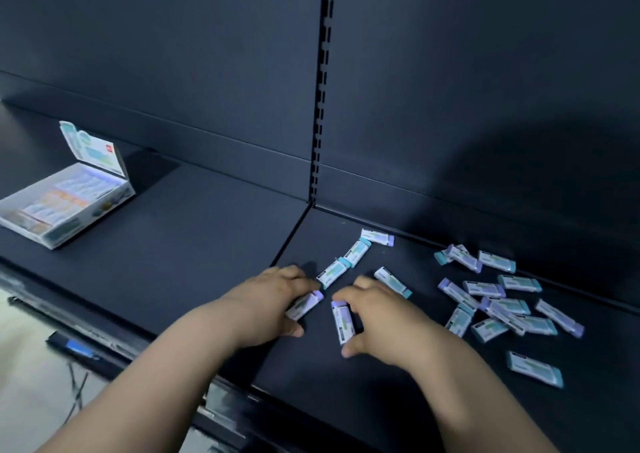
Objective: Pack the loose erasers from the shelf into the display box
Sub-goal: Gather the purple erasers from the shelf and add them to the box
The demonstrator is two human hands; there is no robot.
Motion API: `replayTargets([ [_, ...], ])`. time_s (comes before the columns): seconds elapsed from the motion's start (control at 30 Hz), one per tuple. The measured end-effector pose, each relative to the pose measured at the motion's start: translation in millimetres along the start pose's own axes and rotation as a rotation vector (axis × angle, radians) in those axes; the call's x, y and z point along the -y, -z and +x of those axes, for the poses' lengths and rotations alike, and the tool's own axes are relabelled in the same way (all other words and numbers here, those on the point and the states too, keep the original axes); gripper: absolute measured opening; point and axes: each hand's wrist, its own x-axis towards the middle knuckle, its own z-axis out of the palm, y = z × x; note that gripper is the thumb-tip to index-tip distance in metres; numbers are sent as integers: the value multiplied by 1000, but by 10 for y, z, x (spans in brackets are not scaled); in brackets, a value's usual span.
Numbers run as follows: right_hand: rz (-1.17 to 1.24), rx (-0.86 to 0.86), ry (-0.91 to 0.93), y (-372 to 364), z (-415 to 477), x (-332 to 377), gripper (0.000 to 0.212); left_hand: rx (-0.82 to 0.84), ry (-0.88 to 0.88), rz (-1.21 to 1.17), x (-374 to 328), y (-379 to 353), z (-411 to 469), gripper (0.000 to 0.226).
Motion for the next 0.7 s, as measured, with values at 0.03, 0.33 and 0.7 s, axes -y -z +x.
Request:
replayTargets([
  [0.03,10,-30,-1,-6,10,14,68,-17,-10,-31,7,6,27,66],
  [0.33,239,-285,-75,-101,153,491,67,-132,-31,-77,411,172,-132,62],
  [0.7,398,-472,-119,-465,1118,2140,69,-417,-247,353,2163,887,-720,74],
])
